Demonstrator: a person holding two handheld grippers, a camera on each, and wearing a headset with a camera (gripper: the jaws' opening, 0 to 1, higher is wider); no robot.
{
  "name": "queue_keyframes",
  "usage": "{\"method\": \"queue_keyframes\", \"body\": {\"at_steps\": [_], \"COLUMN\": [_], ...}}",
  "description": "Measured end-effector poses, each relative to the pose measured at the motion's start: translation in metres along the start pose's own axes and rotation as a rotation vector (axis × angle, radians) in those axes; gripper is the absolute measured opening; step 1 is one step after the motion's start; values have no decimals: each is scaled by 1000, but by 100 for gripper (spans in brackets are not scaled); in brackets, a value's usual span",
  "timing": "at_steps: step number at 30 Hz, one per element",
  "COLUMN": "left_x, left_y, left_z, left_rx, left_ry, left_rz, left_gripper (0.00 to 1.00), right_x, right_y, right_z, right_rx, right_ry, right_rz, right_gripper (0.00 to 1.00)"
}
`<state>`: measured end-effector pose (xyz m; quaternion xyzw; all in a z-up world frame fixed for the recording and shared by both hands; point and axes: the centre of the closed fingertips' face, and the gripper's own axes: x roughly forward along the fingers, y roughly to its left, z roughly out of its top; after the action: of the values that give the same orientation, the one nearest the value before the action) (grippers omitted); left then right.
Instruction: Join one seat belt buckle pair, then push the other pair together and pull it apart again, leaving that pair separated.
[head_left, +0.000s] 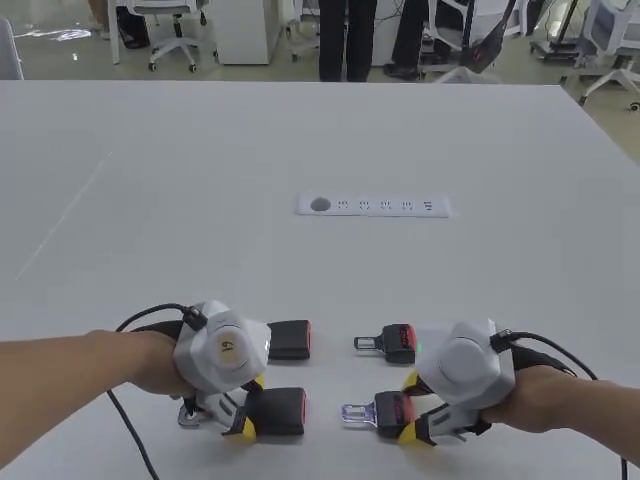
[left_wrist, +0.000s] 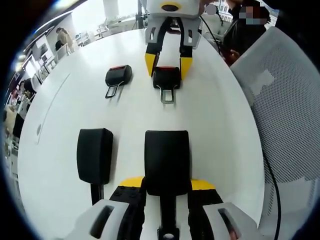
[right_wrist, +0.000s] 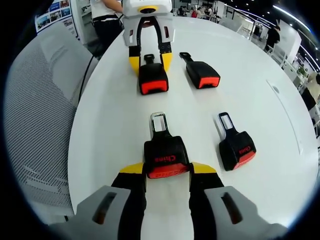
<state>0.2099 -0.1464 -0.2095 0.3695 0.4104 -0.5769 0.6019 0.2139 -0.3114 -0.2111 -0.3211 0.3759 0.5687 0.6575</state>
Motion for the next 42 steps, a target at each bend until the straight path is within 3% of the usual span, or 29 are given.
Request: {"method": "queue_keyframes", "body": {"at_steps": [22,32,42], "left_x": [0,-2,-12], "left_y": [-1,2,1], "left_z": [0,-6,-3], "left_rx": [-12,-4,-8], "left_ry": [10,29,3], "left_rz": [12,22,46], "left_gripper": [34,41,45], "right_x": [-3,-4,-13], "right_y": [-1,-4,-5], "right_z": [-9,-8,1], "right_rx": [-3,-10,22], "right_ry": [30,21,-28], "right_rz": [-5,-8,-27], "right_gripper": [33,41,47]}}
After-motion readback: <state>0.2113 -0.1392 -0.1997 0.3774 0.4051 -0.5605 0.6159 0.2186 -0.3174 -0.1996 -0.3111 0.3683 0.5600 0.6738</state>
